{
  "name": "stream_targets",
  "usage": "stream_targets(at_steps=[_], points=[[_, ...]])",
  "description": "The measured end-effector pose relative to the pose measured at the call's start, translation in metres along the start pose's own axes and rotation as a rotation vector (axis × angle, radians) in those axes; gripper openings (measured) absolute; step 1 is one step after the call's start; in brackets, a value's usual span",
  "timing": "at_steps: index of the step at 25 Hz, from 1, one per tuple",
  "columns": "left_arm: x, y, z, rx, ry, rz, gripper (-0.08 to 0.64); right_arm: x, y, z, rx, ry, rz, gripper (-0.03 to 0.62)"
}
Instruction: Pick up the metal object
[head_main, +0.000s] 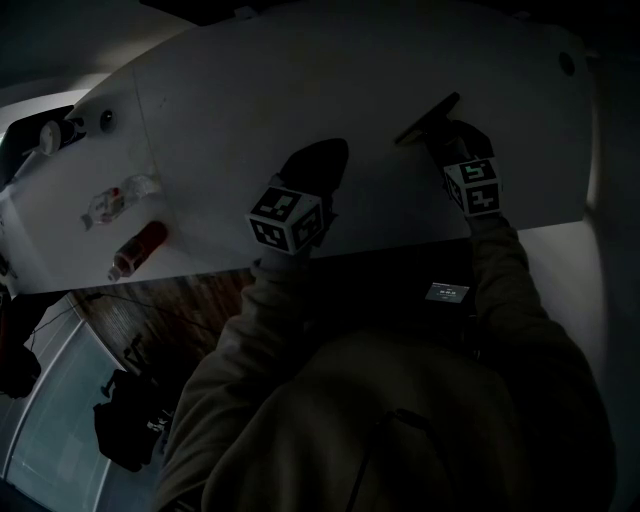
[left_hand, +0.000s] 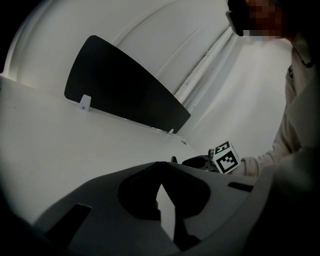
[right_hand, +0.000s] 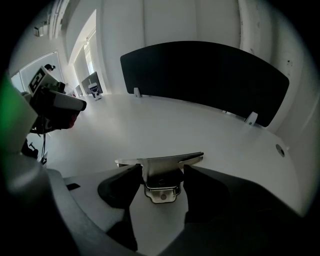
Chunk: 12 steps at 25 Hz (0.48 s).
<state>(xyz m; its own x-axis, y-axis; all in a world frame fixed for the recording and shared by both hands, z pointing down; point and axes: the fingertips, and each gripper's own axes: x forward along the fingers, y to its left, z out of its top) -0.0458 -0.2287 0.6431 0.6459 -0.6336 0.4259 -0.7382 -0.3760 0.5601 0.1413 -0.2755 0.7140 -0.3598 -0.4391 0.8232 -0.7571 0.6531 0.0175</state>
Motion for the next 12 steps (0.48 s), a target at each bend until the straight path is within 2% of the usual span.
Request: stream_targets(at_steps=[12], points=[[-0.008,-0.004,0.01,0.011,-0.013,-0.001,0.003,-0.011,0.006,0.012,0.027,-0.018,0.017,0.258]])
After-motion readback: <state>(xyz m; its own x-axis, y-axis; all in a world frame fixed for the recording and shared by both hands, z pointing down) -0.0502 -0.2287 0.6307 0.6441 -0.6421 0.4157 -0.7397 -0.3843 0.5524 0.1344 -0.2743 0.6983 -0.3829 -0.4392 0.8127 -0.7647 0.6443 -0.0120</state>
